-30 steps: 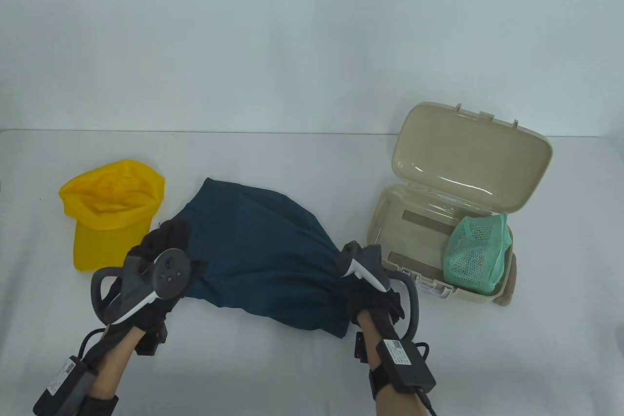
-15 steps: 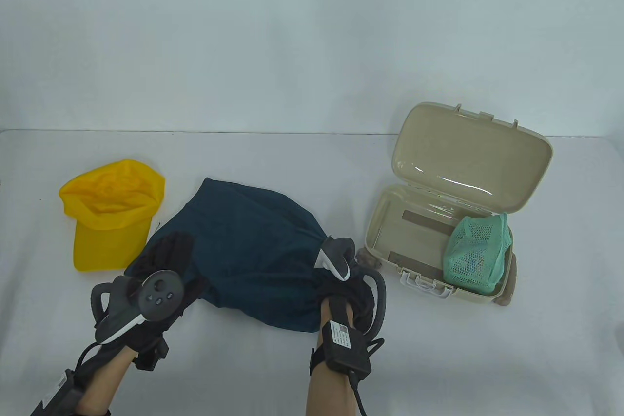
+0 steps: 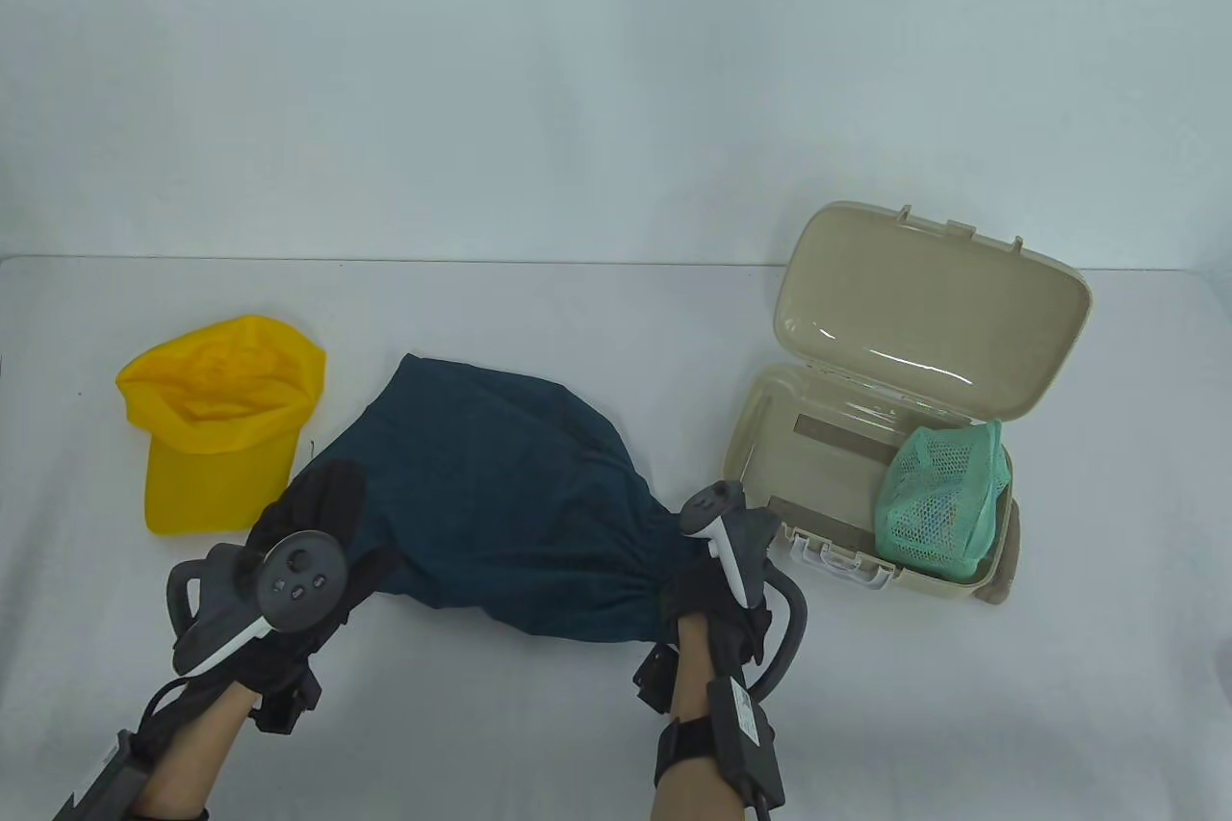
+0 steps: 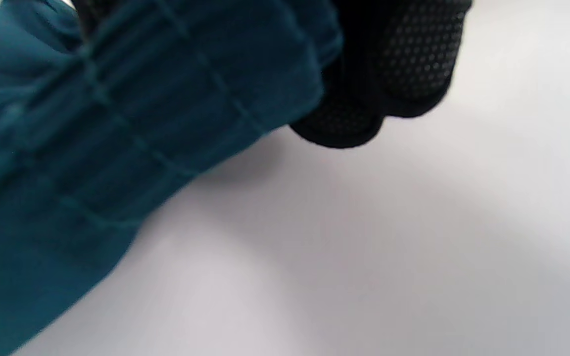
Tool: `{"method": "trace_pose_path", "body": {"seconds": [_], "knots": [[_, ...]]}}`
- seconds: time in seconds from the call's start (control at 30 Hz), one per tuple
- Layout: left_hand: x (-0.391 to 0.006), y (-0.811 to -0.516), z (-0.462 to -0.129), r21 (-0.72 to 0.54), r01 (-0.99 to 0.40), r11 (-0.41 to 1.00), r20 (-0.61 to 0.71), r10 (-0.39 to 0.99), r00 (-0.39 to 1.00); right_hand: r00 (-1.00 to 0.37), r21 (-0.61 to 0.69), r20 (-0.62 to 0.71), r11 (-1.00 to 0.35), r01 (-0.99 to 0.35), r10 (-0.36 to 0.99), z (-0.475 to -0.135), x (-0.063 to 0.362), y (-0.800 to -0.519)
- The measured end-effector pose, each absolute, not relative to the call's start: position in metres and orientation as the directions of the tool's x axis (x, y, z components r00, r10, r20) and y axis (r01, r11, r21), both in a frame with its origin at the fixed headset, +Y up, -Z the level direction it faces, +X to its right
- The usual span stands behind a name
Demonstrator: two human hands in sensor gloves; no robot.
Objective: Pack suitcase
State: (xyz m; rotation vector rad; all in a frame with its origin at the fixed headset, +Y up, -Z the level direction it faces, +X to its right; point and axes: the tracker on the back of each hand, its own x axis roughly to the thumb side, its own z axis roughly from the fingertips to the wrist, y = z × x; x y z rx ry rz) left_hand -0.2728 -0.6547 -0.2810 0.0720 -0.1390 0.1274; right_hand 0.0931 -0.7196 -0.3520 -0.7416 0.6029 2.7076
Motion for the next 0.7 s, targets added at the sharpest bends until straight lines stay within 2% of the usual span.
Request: {"method": "trace_pose_path", "body": {"seconds": [0.17, 0.33, 0.53, 0.7], "knots": [[-0.274, -0.656, -0.282, 0.057, -0.12, 0.991, 0.132, 0.112, 0.985, -0.899, 0.249, -0.431, -0.949, -0.194, 0.071, -0.356, 0.093, -0.665], [-0.275, -0.658, -0.284, 0.045, -0.113, 0.993, 0.12, 0.107, 0.987, -0.925, 0.2, -0.369, -0.98, 0.015, -0.09, -0.36, 0.094, -0.613], [-0.276, -0.66, -0.285, 0.023, -0.117, 0.993, 0.114, 0.113, 0.987, -0.88, 0.179, -0.291, -0.925, 0.335, -0.375, -0.37, 0.065, -0.583], [-0.276, -0.666, -0.288, -0.01, -0.119, 0.993, 0.112, 0.12, 0.986, -0.89, 0.138, -0.2, -0.911, 0.388, -0.409, -0.372, 0.018, -0.579]]}}
